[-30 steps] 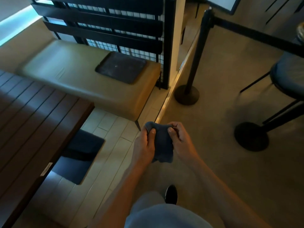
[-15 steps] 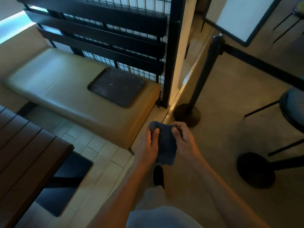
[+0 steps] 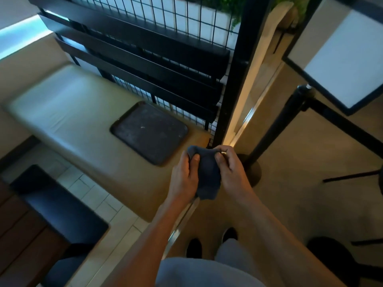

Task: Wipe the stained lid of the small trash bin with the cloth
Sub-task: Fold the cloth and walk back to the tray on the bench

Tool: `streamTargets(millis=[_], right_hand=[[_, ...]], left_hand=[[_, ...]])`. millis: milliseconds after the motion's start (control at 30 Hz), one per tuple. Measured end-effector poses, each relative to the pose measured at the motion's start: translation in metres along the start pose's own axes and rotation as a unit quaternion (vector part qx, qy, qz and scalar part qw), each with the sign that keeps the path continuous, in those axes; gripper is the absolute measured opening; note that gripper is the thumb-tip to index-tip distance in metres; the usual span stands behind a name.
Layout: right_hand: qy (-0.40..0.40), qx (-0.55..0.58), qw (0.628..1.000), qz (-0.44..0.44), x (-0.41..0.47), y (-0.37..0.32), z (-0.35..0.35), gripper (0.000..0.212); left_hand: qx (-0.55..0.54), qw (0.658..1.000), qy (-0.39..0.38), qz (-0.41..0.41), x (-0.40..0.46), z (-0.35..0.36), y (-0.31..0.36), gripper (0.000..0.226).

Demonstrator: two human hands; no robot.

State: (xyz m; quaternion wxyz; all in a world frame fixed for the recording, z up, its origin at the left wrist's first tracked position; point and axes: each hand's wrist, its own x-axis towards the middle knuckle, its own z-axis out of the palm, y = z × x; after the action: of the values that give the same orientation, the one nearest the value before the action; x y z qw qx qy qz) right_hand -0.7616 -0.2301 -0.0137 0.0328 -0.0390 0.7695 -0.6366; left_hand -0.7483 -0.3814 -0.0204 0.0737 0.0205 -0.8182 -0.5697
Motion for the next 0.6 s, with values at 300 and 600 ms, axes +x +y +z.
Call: streamTargets(millis=[300, 600], right_hand=[[-0.100, -0.006, 0.995, -0.023, 0.112, 0.012, -0.016, 0.021], [-0.238, 0.012, 0.970, -0.050, 0.212, 0.016, -0.038, 0.018]], left_hand=[[0.024, 0.993, 0.106, -0.053, 0.077, 0.030, 0.000, 0.020], [0.052, 0.969, 0.211, -0.117, 0.136, 0.063, 0.018, 0.020]])
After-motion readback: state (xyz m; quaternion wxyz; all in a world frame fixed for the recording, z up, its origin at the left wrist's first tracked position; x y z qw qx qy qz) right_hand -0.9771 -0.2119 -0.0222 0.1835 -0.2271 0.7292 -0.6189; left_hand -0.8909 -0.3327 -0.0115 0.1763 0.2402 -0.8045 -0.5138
